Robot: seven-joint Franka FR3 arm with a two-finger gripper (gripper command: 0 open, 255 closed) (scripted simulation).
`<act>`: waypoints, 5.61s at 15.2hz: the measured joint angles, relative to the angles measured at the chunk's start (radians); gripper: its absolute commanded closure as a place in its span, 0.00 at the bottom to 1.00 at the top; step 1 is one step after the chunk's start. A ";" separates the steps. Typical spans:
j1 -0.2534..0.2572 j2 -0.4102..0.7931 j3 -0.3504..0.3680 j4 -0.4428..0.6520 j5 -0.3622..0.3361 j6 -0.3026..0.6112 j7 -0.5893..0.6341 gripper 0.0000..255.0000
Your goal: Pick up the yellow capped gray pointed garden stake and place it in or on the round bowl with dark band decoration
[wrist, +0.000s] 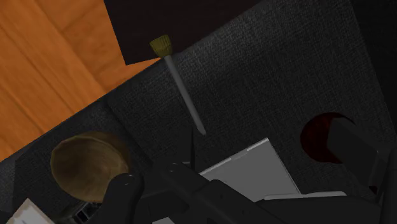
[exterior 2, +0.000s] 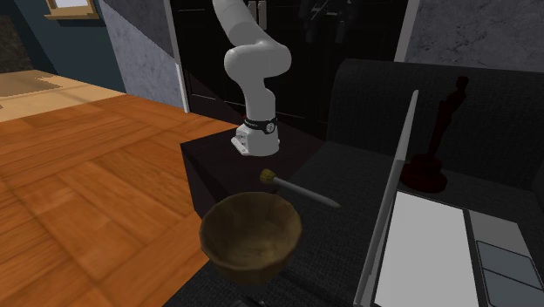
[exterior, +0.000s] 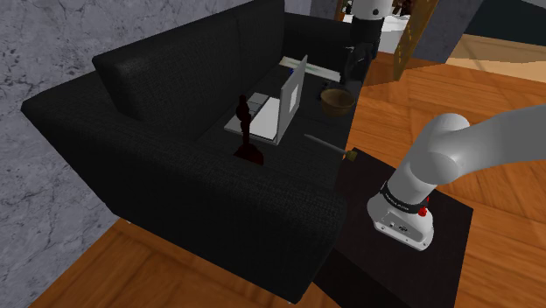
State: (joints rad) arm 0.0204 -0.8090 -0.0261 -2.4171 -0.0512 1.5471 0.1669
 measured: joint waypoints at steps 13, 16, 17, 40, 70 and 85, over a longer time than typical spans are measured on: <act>-0.013 -0.011 -0.092 -0.376 -0.133 0.420 -0.154 0.00; -0.027 0.041 -0.124 -0.449 -0.180 0.562 -0.192 0.00; -0.034 0.061 -0.136 -0.466 -0.197 0.606 -0.206 0.00; -0.208 0.735 -0.202 -0.515 -0.567 1.405 -0.169 0.00; -0.113 0.369 -0.231 -0.514 -0.359 1.040 -0.347 1.00; -0.083 0.152 -0.209 -0.426 -0.288 0.736 -0.401 1.00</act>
State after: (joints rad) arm -0.0623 -0.6573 -0.2355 -2.8431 -0.3390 2.2830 -0.2342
